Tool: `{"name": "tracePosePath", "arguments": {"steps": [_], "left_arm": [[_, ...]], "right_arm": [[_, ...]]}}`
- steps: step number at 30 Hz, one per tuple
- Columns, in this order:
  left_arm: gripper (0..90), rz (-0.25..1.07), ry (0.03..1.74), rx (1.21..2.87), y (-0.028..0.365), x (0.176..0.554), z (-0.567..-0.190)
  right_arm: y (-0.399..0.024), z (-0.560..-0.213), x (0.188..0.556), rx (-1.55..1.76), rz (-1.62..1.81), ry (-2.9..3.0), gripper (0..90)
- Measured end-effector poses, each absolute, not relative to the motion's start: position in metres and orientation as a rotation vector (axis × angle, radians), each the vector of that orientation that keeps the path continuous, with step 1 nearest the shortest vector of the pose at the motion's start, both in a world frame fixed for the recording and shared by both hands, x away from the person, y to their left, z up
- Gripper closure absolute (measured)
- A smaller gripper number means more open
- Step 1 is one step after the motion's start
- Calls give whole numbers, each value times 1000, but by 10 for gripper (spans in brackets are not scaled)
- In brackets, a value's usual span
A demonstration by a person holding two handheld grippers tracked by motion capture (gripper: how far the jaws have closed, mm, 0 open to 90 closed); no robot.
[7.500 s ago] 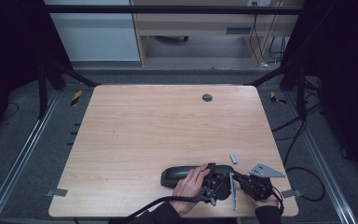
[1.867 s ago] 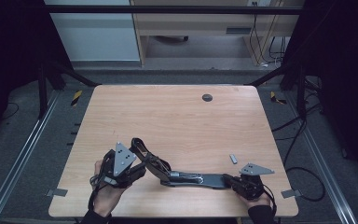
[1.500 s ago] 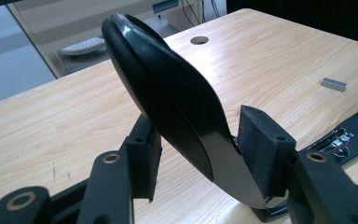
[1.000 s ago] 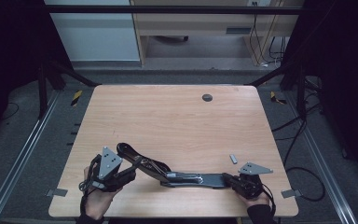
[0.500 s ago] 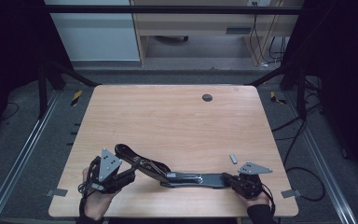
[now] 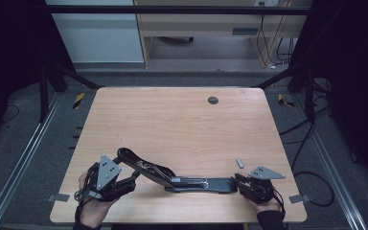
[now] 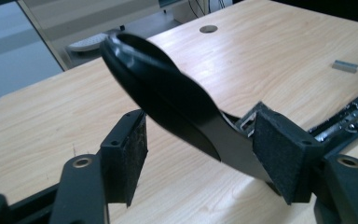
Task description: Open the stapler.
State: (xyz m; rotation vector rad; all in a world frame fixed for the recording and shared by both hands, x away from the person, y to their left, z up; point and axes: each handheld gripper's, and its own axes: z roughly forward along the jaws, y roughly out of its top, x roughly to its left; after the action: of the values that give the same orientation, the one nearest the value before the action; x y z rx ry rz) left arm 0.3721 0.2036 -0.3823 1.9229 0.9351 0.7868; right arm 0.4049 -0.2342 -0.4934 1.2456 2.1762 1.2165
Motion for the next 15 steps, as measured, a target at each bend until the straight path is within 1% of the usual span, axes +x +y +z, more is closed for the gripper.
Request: {"name": "tracePosePath", "arguments": {"steps": [1, 3, 15], "left_arm": [[339, 785, 938, 1931, 205, 372, -384], [336, 778, 947, 1943, 206, 371, -387], [334, 752, 994, 1981, 223, 368, -407]], "right_arm": [[-235, -493, 405, 1261, 1216, 2166, 706], [-237, -493, 405, 1292, 1202, 2144, 650], [-242, -490, 406, 1323, 1145, 2081, 542]]}}
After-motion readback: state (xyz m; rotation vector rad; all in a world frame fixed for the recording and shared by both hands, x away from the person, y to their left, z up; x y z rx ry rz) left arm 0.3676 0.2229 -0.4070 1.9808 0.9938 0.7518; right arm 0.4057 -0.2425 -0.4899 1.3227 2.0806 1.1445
